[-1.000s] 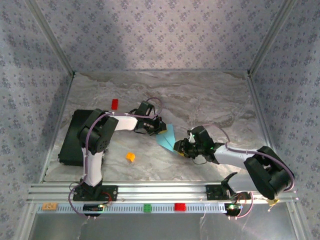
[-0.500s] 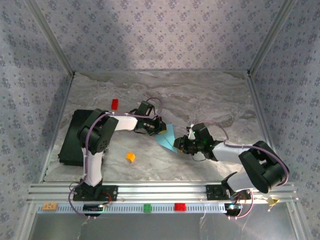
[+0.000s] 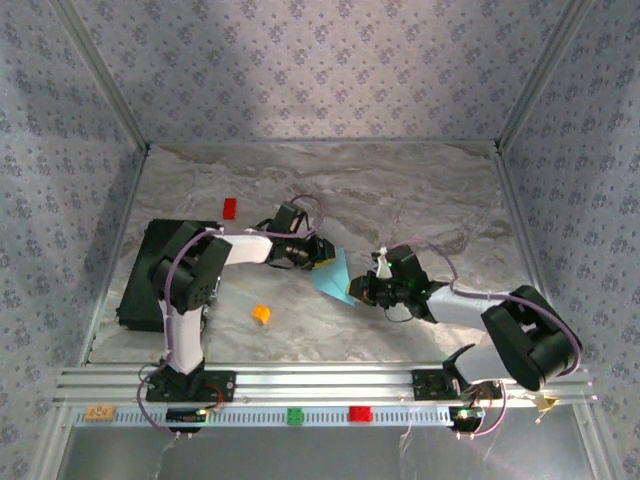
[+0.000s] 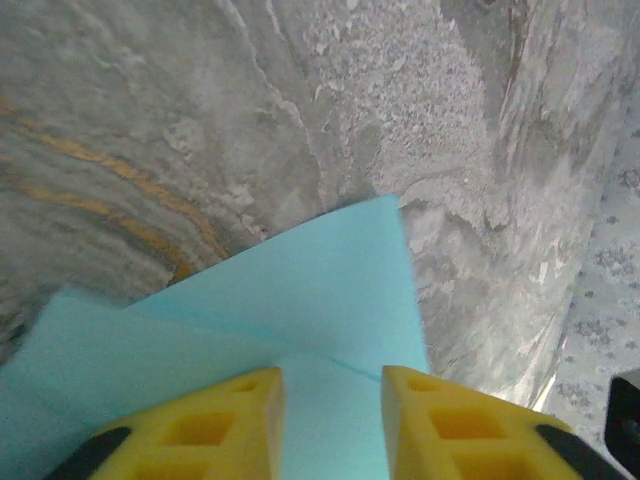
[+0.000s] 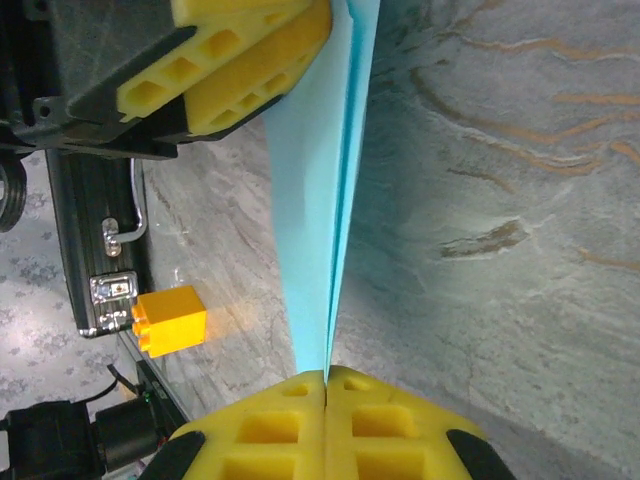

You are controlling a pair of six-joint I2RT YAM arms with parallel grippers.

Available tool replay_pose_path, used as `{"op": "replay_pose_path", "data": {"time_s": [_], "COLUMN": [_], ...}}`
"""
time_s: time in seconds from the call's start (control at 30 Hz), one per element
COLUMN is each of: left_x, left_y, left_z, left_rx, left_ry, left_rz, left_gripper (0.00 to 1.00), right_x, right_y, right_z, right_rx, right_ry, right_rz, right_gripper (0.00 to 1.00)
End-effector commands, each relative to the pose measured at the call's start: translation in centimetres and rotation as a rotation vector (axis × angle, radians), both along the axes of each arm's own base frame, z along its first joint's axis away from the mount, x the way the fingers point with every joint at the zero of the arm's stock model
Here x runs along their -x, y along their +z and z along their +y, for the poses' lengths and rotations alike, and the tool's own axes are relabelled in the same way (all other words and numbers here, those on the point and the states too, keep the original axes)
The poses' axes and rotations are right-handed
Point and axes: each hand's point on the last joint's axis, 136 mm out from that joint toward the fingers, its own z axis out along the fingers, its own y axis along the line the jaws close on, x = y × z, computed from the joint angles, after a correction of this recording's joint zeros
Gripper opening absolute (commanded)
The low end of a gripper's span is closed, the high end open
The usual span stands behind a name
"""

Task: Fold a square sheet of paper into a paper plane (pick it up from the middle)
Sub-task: Fourth fold the wing at the center of the table, then turn over the paper at the center of the table.

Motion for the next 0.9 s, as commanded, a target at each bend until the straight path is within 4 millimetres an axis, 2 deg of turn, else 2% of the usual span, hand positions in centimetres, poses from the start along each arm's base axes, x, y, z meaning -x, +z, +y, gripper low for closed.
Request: {"op": "replay_pose_path", "data": {"time_s": [0.0,0.13,0.23,0.4,0.5,0.57,0.63,0.73,0.87], "left_x": [-0.6,-0.9,-1.1,-1.2,-1.2,-1.2,-1.3,-1.3,-1.4], "left_y": [2.9,4.8,5.8,7.5,8.1,8.5,8.8,9.0,9.2], "left_z": [0.6,1.5,2.3,3.0,3.5,3.9,4.3,5.0,6.4], "left_rx": [-0.009,-0.062,-0.11,-0.104,-0.112,-0.122,-0.135,-0.156,-0.2], "left_ry": [0.019,0.031,0.043,0.067,0.08,0.092,0.105,0.123,0.175], "left_rz": [-0.093,-0.183,-0.24,-0.305,-0.334,-0.351,-0.367,-0.382,-0.398], "left_gripper": [0.35,0.39,0.4,0.41,0.42,0.42,0.42,0.42,0.43], "right_x": [0.3,0.0,-0.1,-0.7,-0.9,-1.0,-1.2,-1.3,-1.5], "right_y": [0.1,1.2,2.7,5.1,5.9,6.3,6.7,8.4,10.3], "right_z": [-1.2,-2.9,-4.0,-6.0,-7.3,-8.6,-10.8,-13.4,-14.1], "right_rx": [0.094,0.234,0.336,0.506,0.619,0.722,0.885,1.107,1.294], "right_ry": [0.01,0.002,0.012,-0.011,-0.031,-0.062,-0.121,-0.195,-0.207], "right_rz": [-0.049,-0.117,-0.191,-0.323,-0.368,-0.383,-0.404,-0.458,-0.55], "right_gripper": [0.04,0.04,0.04,0.04,0.04,0.04,0.04,0.04,0.04]}}
